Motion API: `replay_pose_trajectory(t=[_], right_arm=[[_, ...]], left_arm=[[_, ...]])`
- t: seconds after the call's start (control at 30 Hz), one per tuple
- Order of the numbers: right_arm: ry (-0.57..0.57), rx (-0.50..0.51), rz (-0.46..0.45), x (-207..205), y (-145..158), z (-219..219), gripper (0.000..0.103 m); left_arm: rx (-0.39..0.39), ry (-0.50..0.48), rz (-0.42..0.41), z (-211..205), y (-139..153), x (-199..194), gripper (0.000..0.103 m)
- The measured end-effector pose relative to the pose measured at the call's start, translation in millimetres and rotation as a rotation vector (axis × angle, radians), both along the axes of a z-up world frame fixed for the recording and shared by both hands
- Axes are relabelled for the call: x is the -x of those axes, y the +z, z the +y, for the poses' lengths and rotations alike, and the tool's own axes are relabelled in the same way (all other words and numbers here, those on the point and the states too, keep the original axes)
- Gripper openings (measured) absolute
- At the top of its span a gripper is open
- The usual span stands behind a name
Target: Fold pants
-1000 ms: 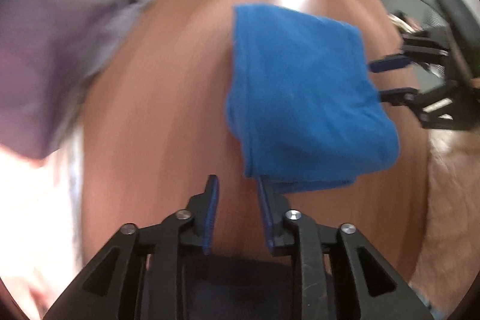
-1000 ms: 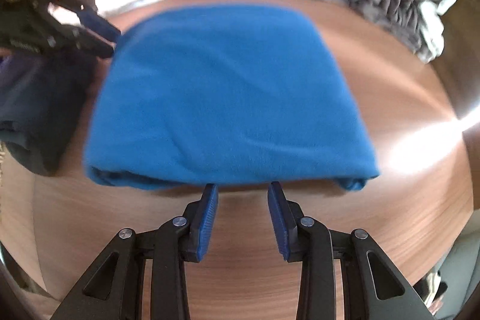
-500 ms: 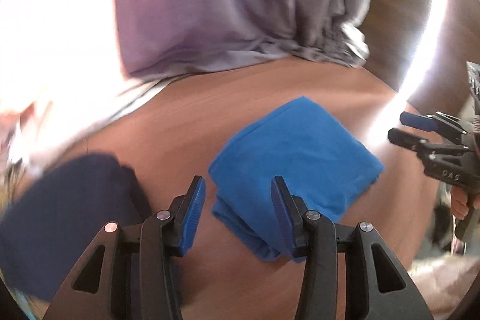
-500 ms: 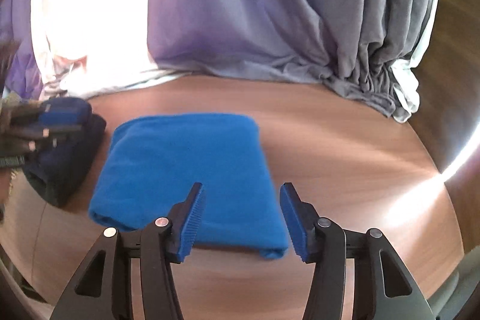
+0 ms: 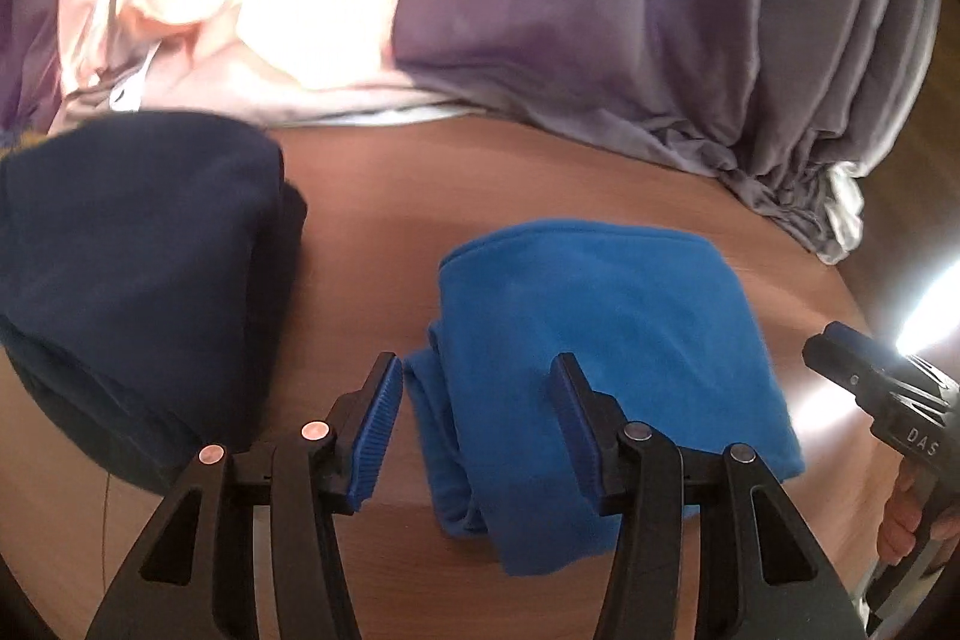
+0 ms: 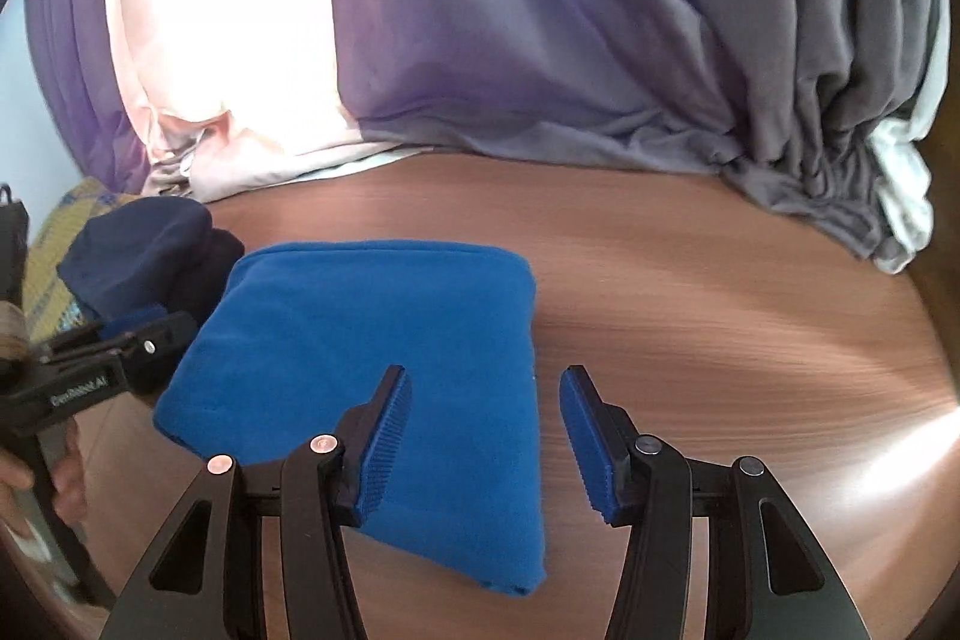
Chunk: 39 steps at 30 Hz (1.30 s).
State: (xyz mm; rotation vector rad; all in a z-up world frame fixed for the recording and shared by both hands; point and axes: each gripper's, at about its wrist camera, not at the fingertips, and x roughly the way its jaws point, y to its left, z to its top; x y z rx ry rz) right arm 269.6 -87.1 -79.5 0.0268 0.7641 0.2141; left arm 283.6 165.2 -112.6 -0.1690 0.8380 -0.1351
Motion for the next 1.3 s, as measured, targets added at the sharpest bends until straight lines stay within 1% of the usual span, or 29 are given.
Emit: replay_pose_trajectory(t=[0.1, 0.13, 0.17, 0.23, 0.3, 0.37, 0.47, 0.53, 0.6, 0.67, 0.73, 0.83, 0.87, 0.9, 1.0, 1.07, 1.1, 1.13, 1.2, 1.3], right_arm=[[0.035, -0.024, 0.025, -11.5, -11.7, -3.3, 0.053], [0.048, -0.026, 0.049, -18.0, -18.0, -4.2, 0.053], [0.055, -0.029, 0.064, -21.6, -22.4, -5.9, 0.053], [0.065, -0.019, 0.092, -28.8, -32.6, -7.4, 0.053], [0.077, 0.001, 0.103, -32.8, -38.9, -7.3, 0.053], [0.090, 0.008, 0.119, -36.1, -43.6, -9.5, 0.053], [0.105, -0.002, 0.106, -34.7, -37.4, -13.3, 0.053], [0.121, -0.013, 0.081, -33.7, -26.6, -13.3, 0.053], [0.156, -0.041, 0.065, -36.9, -15.3, -12.5, 0.053], [0.219, -0.069, 0.054, -45.7, 1.1, -7.8, 0.053], [0.323, -0.082, 0.044, -60.7, 21.4, 4.2, 0.053], [0.485, -0.017, 0.014, -78.9, 44.9, 34.8, 0.053], [0.558, 0.024, 0.013, -85.9, 52.0, 52.1, 0.053], [0.607, 0.042, 0.021, -90.2, 55.3, 64.4, 0.053], [0.739, 0.069, 0.070, -103.0, 58.7, 100.7, 0.053], [0.813, 0.103, 0.087, -108.2, 56.5, 124.8, 0.053], [0.853, 0.124, 0.097, -110.0, 53.4, 137.2, 0.053], [0.873, 0.137, 0.104, -109.1, 50.1, 144.6, 0.053], [0.917, 0.152, 0.134, -112.8, 42.5, 160.6, 0.052], [0.959, 0.155, 0.203, -124.8, 27.2, 181.7, 0.052]], left_arm=[[0.004, 0.040, 0.040, 1.5, -12.7, -2.5, 0.053], [0.003, 0.050, 0.040, 1.3, -15.0, -2.3, 0.057], [-0.008, 0.068, 0.032, 2.5, -17.8, -0.1, 0.064], [-0.039, 0.085, 0.029, 0.1, -21.1, 0.8, 0.068], [-0.050, 0.079, 0.035, -1.9, -17.6, 3.3, 0.068], [-0.069, 0.074, 0.023, -5.5, -7.6, 7.8, 0.068], [-0.092, 0.069, -0.024, -11.6, 9.0, 22.3, 0.068], [-0.135, 0.067, -0.056, -16.3, 18.1, 34.9, 0.068], [-0.159, 0.048, -0.077, -21.1, 24.9, 46.3, 0.068], [-0.177, 0.030, -0.098, -26.1, 30.5, 58.7, 0.068], [-0.205, 0.007, -0.117, -33.4, 31.7, 68.6, 0.068], [-0.250, 0.001, -0.116, -43.5, 25.8, 77.1, 0.068], [-0.257, 0.008, -0.110, -46.0, 23.3, 78.5, 0.067], [-0.259, 0.015, -0.106, -47.8, 21.3, 80.6, 0.065], [-0.240, 0.059, -0.087, -47.4, 15.6, 83.5, 0.059], [-0.219, 0.087, -0.061, -43.8, 9.9, 83.7, 0.051], [-0.216, 0.096, -0.051, -42.3, 7.2, 83.1, 0.050], [-0.216, 0.105, -0.040, -40.8, 4.1, 82.6, 0.046], [-0.212, 0.116, -0.024, -37.6, -1.0, 81.3, 0.043], [-0.186, 0.122, -0.036, -34.5, -2.0, 79.7, 0.039]])
